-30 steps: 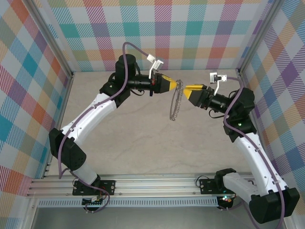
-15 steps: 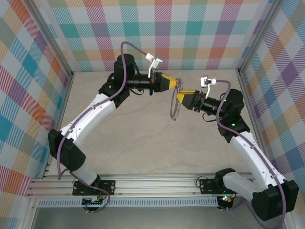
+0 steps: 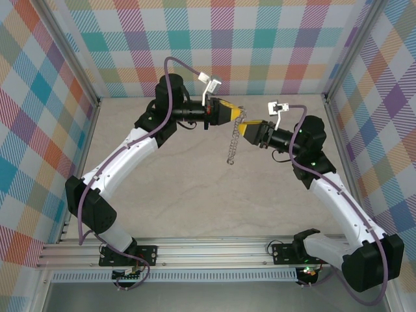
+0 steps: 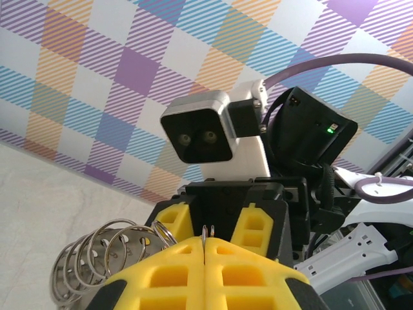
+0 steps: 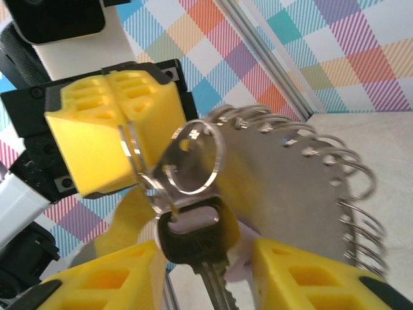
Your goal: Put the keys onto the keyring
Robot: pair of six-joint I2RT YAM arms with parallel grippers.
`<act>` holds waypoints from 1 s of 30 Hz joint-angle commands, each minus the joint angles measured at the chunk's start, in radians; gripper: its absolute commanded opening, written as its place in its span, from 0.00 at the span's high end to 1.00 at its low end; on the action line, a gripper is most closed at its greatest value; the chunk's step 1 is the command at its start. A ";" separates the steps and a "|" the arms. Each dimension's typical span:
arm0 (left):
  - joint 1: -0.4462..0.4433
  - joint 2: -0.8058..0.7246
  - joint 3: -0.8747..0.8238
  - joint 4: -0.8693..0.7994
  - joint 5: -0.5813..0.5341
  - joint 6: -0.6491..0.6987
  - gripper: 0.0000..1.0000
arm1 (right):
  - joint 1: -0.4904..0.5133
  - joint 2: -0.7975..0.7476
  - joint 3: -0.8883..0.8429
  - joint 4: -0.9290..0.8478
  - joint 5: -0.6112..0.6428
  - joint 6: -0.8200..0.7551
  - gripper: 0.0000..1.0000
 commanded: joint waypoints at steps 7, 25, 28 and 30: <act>-0.004 -0.059 -0.017 0.039 -0.029 -0.011 1.00 | 0.033 0.008 0.047 -0.043 0.024 -0.056 0.74; -0.004 -0.108 -0.087 0.134 -0.099 -0.079 1.00 | 0.067 -0.014 0.005 -0.040 0.057 -0.035 1.00; -0.004 -0.110 -0.092 0.140 -0.099 -0.083 1.00 | 0.094 0.005 0.005 -0.029 0.055 -0.033 1.00; -0.004 -0.110 -0.097 0.148 -0.099 -0.089 1.00 | 0.113 0.019 0.007 -0.020 0.051 -0.032 1.00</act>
